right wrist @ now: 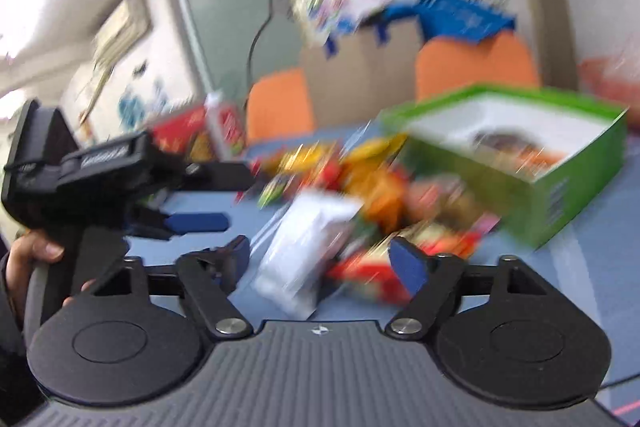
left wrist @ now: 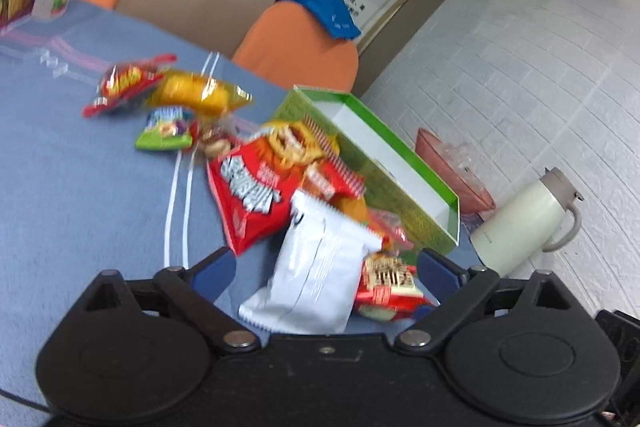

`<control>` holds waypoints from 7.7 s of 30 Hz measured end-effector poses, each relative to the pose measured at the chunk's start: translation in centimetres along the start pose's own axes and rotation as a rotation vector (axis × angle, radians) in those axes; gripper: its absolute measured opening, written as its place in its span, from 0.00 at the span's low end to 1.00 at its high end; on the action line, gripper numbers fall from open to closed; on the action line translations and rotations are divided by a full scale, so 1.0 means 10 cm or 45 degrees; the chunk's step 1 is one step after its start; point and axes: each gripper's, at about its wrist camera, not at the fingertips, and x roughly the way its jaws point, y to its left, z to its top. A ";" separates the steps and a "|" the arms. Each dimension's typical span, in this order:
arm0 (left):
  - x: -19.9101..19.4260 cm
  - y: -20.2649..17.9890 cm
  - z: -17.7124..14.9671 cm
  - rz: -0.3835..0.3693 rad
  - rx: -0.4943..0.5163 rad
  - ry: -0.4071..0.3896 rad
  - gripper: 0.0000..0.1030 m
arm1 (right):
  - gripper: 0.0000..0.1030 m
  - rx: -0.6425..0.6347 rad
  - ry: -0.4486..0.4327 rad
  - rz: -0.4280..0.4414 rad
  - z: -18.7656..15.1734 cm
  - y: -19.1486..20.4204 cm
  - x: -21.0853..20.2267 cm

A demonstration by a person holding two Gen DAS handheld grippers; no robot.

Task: Organize snacks
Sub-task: 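Grasp the white sachet with the left gripper, then lower the white sachet into the green box and open the left gripper, then grasp the small red-and-white snack bag with the left gripper, then drop the red-and-white bag into the green box with the left gripper, then grasp the large red chip bag with the left gripper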

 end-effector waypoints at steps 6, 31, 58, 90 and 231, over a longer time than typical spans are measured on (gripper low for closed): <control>0.10 -0.01 0.03 -0.060 0.107 0.050 1.00 | 0.87 0.019 0.092 -0.051 -0.04 0.12 0.27; 0.04 -0.51 0.31 -0.149 0.236 -0.001 0.49 | 0.46 0.002 -0.080 -0.008 0.26 0.10 -0.12; 2.34 -1.54 0.82 -0.350 0.317 0.220 0.49 | 0.46 0.088 -0.256 -0.439 0.75 -1.60 -0.05; 0.30 -0.56 0.10 -0.048 0.119 0.028 1.00 | 1.00 -0.042 -0.140 -0.306 0.12 -0.47 -0.14; 0.08 0.69 0.28 0.124 -0.075 0.037 0.68 | 0.65 0.064 0.194 0.036 0.32 -0.02 1.06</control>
